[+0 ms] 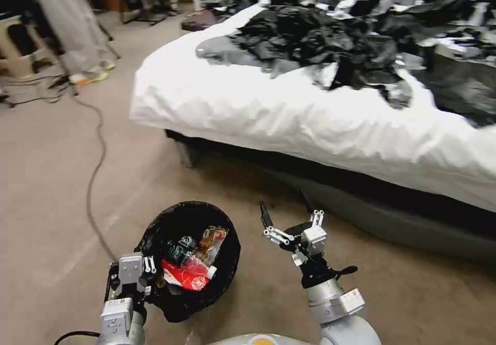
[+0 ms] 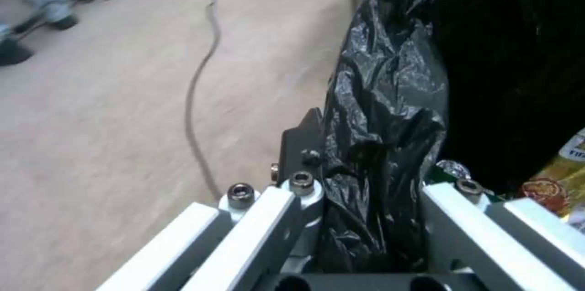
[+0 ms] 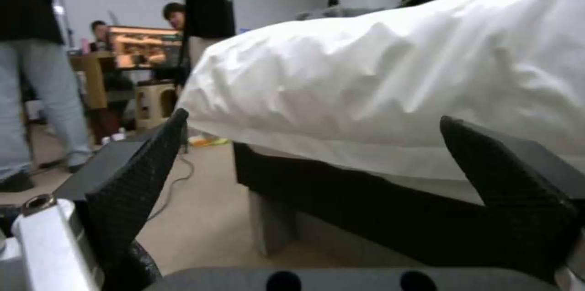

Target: Pick up the trash bin, then pick up the garbage from the floor and place it into the trash bin.

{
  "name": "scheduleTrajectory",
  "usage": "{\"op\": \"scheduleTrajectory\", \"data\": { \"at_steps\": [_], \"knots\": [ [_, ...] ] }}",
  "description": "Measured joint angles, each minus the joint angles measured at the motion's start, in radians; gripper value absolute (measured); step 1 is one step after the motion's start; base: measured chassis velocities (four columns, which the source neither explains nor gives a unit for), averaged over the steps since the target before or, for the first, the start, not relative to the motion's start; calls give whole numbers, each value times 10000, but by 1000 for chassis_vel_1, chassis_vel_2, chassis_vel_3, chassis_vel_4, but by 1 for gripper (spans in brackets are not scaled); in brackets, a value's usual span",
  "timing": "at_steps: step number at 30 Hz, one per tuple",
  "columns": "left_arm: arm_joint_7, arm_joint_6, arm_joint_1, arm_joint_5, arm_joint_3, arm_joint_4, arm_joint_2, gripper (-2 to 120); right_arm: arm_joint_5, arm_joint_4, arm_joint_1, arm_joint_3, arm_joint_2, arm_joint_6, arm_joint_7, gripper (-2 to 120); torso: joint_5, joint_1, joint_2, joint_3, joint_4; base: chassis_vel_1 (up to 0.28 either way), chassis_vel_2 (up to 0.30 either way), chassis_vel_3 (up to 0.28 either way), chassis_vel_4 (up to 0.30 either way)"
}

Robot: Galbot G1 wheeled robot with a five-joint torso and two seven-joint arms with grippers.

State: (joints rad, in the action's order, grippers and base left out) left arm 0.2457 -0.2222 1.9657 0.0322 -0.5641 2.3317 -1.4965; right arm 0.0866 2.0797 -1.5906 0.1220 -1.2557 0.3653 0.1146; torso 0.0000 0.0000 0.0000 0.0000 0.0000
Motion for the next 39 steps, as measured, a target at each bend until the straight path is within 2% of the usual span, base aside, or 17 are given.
{"op": "scheduleTrajectory", "data": {
  "at_steps": [16, 25, 39],
  "knots": [
    [-8, -2, 18, -135, -49, 139, 38, 3, 105, 48, 196, 10, 319, -250, -64, 100, 0, 1, 0, 0, 0, 123, 122, 124, 115],
    [-17, 17, 96, -116, -71, 188, 55, 3, 164, -5, 254, -86, 798, -188, -321, 100, 0, 1, -1, 0, 0, 128, 118, 111, 129],
    [-17, 21, 101, -93, -43, 304, 43, 3, 243, -112, 409, -60, 668, -160, -414, 100, 0, 1, 0, 0, 0, 125, 125, 118, 129]
  ]
}}
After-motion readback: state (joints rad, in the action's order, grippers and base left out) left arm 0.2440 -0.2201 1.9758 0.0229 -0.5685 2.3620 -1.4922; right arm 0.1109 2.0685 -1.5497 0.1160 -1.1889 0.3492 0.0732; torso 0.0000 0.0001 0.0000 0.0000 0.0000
